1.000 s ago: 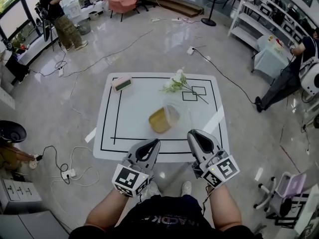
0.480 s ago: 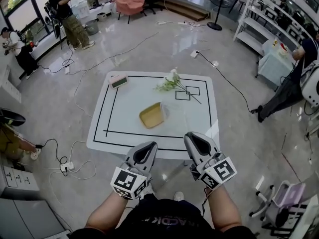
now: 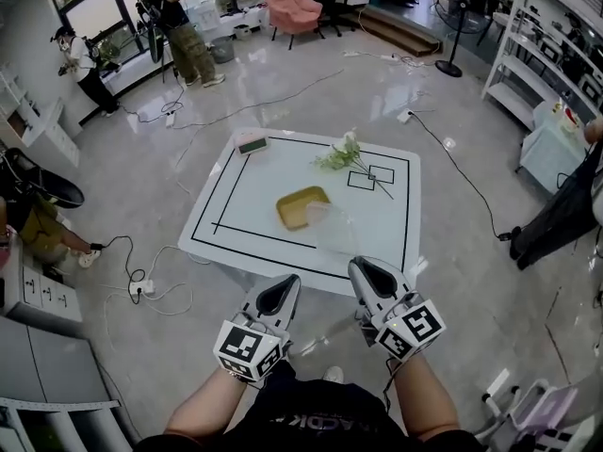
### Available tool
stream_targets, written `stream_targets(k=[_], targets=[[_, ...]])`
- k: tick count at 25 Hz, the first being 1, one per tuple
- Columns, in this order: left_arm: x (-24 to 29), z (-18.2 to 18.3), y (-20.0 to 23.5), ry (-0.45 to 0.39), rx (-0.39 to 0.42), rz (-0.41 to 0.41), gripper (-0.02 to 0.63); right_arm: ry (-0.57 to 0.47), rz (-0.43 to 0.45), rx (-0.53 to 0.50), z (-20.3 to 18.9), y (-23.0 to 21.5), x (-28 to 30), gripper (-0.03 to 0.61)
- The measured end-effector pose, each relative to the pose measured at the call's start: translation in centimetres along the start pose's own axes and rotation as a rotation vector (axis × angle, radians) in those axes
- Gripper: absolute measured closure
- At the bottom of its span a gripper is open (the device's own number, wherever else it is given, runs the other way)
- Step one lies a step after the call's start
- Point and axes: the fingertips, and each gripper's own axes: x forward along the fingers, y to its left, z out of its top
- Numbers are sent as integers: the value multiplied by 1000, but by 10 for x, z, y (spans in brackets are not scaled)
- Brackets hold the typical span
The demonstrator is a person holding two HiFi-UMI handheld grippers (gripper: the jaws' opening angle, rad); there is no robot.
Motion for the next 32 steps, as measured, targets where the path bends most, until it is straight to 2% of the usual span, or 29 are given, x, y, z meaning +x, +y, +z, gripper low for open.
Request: stream_targets(k=[6,11,32], targets=[[-25,-8,-32,-18,-7,73,609,10,79,0,-1,17,-24,543],[-37,-12,-44,-29,-11,111,609,15,110,0,-4,25,-36,543],[-70,-10,-58,-53,10,95,609,3,89,11,-13,57,-64,544]])
